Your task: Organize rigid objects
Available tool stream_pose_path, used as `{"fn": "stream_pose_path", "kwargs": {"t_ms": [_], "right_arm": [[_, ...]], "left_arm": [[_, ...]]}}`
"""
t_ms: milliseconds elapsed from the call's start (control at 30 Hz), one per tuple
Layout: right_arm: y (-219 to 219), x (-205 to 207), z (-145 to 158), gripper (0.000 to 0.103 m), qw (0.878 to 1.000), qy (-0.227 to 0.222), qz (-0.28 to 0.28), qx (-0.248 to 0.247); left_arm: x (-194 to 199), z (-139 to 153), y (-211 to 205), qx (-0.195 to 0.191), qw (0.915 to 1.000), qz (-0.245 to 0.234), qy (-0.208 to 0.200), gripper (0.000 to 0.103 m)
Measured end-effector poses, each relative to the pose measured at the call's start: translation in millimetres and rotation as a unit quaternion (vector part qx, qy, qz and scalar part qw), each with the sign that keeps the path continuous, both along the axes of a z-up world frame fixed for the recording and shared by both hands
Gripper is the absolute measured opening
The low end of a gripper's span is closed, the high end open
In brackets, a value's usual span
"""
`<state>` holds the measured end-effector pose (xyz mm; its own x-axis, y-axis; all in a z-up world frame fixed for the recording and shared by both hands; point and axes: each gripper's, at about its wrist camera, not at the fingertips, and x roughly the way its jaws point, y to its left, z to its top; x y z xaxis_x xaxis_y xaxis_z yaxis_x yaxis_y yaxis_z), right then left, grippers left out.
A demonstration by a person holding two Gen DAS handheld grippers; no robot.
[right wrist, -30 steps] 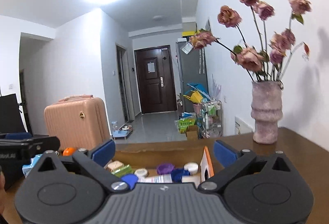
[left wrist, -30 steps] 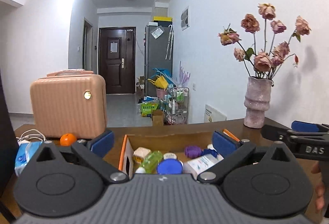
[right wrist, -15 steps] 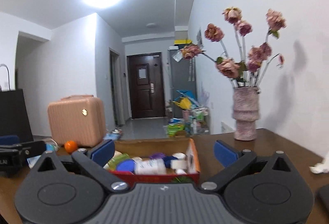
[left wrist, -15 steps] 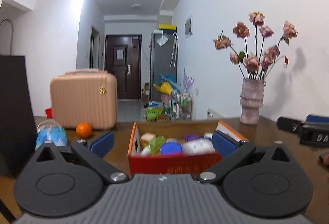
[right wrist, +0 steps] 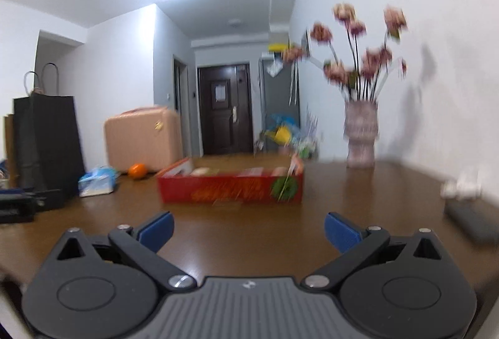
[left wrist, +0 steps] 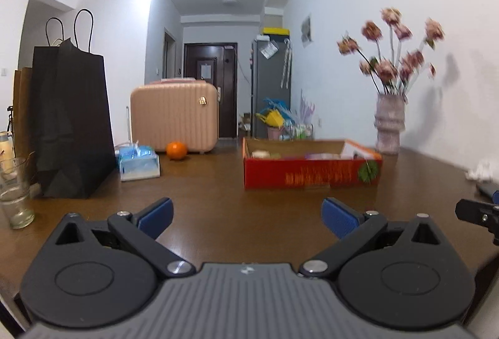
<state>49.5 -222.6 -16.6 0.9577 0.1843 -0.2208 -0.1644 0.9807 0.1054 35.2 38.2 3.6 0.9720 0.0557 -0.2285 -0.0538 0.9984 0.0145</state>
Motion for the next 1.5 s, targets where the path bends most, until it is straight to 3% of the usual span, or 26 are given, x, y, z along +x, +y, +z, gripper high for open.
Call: {"fn": "stream_pose_path", "kwargs": {"t_ms": [167, 367, 1500], "right_arm": [[9.5, -46.5, -20.9, 0.103, 1.000, 0.019, -0.013, 0.009], [10.7, -49.4, -14.5, 0.103, 1.000, 0.006, -0.009, -0.004], [6.3, -41.3, -8.0, 0.103, 1.000, 0.016, -0.003, -0.006]], "left_arm": [[-29.1, -15.8, -19.8, 0.041, 0.9991, -0.003, 0.013, 0.103], [-31.9, -6.8, -21.3, 0.004, 1.0000, -0.007, -0.002, 0.103], [-29.2, -7.8, -27.7, 0.017, 0.9993, -0.031, 0.005, 0.103]]}}
